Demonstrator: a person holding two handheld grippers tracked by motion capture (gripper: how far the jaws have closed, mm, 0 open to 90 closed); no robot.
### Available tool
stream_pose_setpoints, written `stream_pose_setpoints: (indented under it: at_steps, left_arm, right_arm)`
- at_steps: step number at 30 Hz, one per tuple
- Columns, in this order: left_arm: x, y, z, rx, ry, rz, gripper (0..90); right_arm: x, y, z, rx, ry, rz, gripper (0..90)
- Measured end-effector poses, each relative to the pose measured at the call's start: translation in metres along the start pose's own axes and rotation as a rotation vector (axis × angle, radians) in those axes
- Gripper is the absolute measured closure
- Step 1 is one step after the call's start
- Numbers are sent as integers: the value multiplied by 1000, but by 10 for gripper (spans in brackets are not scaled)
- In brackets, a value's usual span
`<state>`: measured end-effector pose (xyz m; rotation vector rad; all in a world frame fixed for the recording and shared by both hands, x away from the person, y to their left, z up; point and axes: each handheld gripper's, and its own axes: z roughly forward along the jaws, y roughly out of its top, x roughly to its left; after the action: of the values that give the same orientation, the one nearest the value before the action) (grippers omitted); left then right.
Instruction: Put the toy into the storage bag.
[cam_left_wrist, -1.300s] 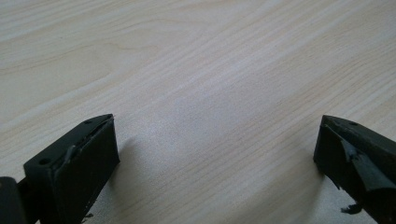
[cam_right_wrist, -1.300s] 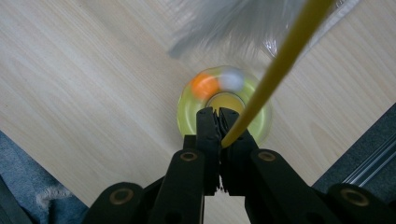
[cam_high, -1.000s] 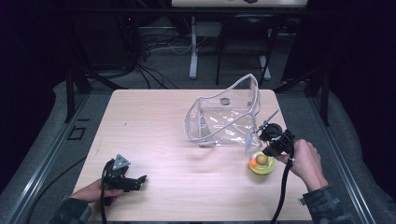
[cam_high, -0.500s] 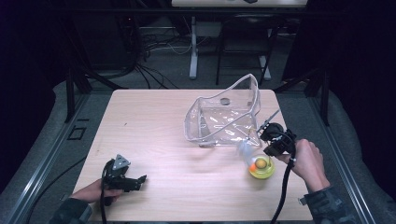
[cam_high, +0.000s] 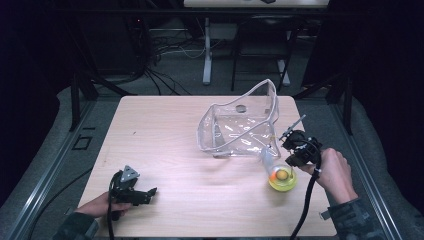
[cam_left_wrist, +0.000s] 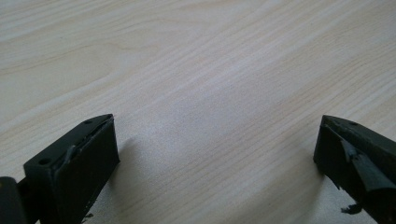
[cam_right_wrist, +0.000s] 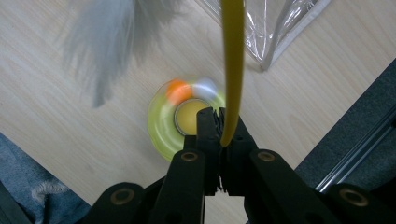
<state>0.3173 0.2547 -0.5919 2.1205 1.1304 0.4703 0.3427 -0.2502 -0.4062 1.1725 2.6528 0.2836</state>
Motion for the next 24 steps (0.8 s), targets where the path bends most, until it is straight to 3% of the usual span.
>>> stream_pose_setpoints:
  at_steps: [24]
  left_arm:
    - [0, 0, 0, -2, 2, 0, 0]
  right_arm:
    - [-11, 15, -20, 21, -28, -36, 877]
